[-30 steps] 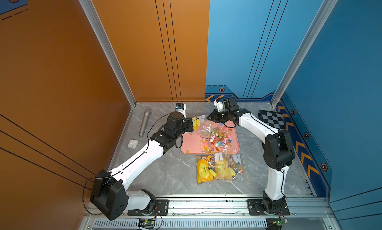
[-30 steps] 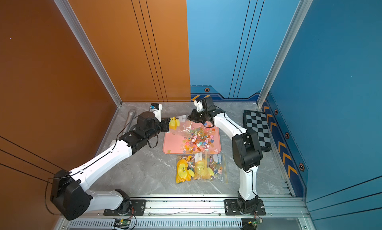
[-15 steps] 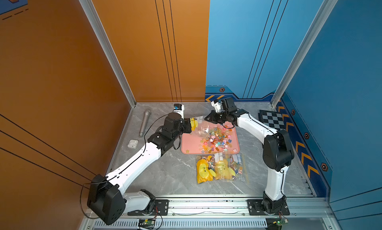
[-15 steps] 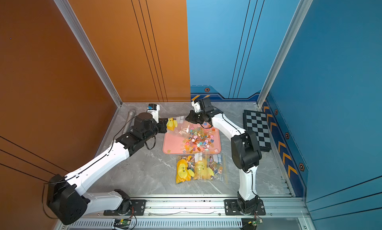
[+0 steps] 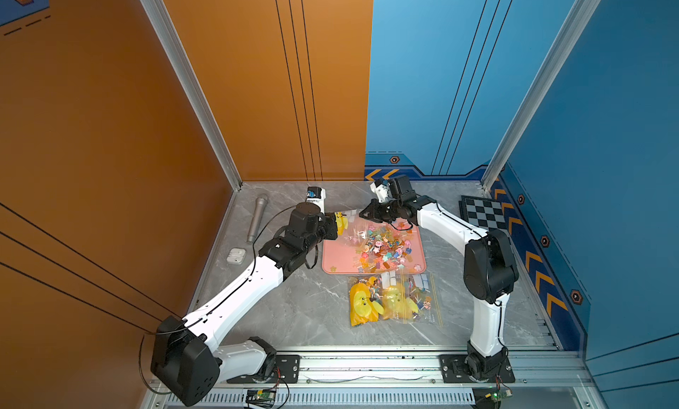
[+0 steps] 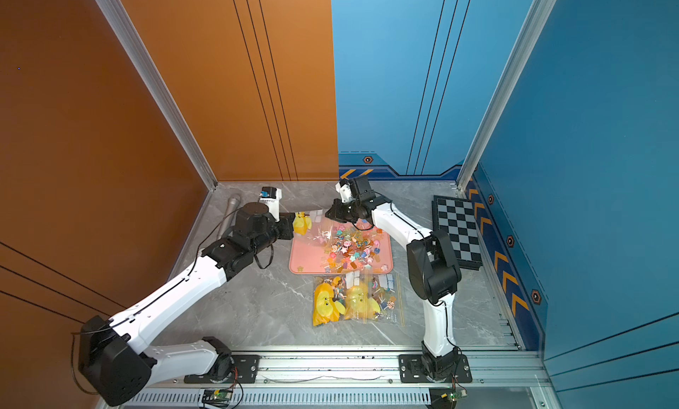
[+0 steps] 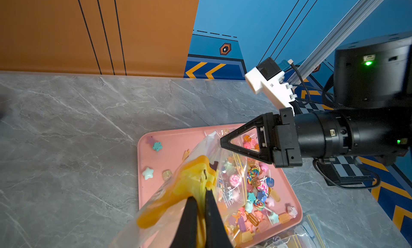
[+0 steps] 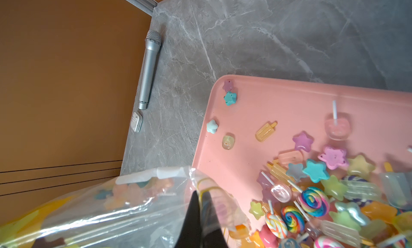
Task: Pour candies out of the ziploc bag
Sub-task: 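Pour the candies out of the ziploc bag onto the tray.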
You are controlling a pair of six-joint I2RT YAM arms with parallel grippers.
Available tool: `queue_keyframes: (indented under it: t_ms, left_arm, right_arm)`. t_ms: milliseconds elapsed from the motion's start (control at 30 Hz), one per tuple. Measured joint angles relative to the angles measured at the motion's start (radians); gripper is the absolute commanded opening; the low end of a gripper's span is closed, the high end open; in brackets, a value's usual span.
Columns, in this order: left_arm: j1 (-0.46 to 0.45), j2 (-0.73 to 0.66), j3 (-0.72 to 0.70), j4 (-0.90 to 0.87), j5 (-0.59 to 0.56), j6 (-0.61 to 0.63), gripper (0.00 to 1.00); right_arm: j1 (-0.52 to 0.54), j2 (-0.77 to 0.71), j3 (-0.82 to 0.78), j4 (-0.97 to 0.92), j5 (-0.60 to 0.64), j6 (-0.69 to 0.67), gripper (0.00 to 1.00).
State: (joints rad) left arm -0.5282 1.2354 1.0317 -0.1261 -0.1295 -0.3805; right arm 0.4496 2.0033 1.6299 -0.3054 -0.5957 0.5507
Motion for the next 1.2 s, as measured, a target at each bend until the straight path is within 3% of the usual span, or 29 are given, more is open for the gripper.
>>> queue_keyframes:
  t_ms: [1200]
  left_arm:
    - [0.011, -0.088, -0.034, -0.066, -0.051, 0.056, 0.00]
  right_arm:
    - [0.060, 0.044, 0.041, 0.003, -0.011, 0.014, 0.00]
